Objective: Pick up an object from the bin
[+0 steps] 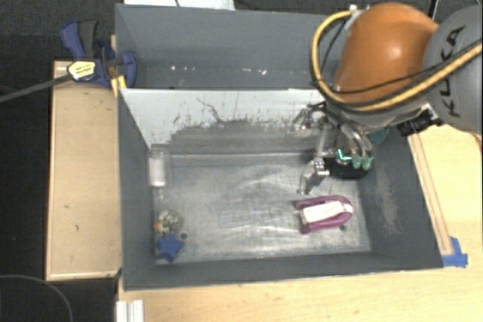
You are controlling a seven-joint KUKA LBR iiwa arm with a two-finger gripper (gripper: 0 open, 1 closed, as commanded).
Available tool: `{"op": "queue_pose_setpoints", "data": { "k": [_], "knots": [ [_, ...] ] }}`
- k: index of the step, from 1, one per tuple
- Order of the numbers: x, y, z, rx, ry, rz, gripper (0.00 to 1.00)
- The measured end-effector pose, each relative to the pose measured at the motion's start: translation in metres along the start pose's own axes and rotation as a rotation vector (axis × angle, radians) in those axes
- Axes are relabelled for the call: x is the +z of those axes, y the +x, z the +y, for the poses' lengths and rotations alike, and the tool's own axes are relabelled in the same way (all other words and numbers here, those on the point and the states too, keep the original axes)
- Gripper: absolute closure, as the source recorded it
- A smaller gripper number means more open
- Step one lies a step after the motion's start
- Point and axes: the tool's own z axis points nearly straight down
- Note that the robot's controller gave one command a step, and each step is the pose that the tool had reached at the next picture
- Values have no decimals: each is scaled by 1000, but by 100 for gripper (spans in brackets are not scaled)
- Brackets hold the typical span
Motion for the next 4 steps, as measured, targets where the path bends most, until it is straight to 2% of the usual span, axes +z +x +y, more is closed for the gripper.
{"op": "queue_pose_setpoints", "data": {
  "k": [1, 2, 3, 4],
  "knots": [
    [164, 8, 5, -36, 0, -13, 0],
    [153, 26, -28, -160, 1, -3, 0],
    [164, 49, -94, -2, -1, -16, 0],
    [162, 45, -93, -3, 0, -27, 100]
  ]
}}
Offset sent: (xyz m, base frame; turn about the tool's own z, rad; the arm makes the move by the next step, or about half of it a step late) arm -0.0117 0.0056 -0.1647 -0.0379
